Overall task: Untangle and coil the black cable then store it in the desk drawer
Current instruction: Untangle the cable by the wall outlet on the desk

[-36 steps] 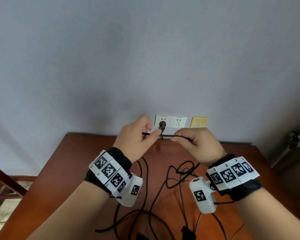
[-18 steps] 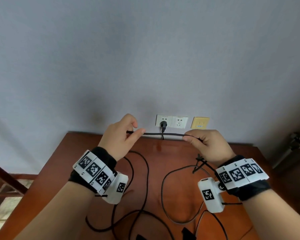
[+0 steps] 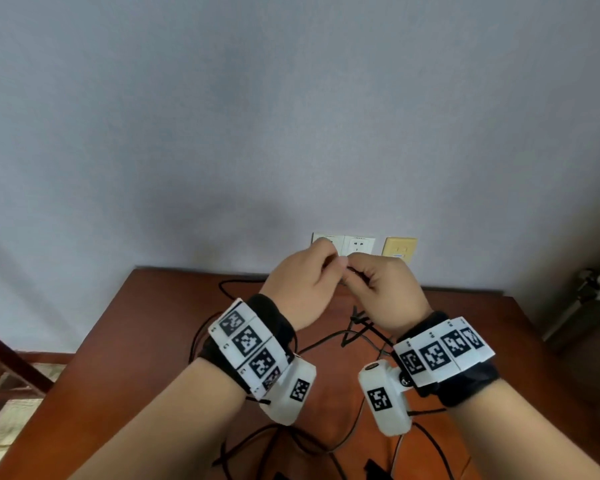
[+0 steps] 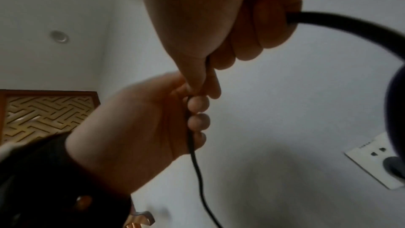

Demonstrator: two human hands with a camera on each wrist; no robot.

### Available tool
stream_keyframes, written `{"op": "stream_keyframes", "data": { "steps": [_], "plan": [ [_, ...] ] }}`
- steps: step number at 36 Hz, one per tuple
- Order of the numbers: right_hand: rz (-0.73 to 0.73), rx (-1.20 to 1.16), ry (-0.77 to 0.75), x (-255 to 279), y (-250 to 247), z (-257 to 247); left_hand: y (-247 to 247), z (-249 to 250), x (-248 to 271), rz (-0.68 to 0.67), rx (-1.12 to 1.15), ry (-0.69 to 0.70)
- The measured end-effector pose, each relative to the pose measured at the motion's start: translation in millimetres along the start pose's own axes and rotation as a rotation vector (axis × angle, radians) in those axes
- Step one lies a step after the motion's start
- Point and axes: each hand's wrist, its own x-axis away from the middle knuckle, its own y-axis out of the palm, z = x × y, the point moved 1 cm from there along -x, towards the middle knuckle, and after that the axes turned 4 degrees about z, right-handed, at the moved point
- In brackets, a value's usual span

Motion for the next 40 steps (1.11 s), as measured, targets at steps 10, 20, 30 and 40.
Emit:
{"op": "stream_keyframes", "data": {
  "steps": [10,20,30,40],
  "plan": [
    [-0.109,-0.076,-0.047,1,-10,3,-10,-9,4,0.029,0.007,0.107],
    [-0.138,-0.011,0.010,2,-16,18,-29,-35,10,0.044,-0.015,0.028],
    [-0.134,-0.001,0.050,3,-19,17,-36,-54,13,0.037,-0.049,-0.053],
    [-0.173,0.007,-0.001,-3,2,3,-2,-4,-1,-0.106,-0.134,0.040]
  ]
}}
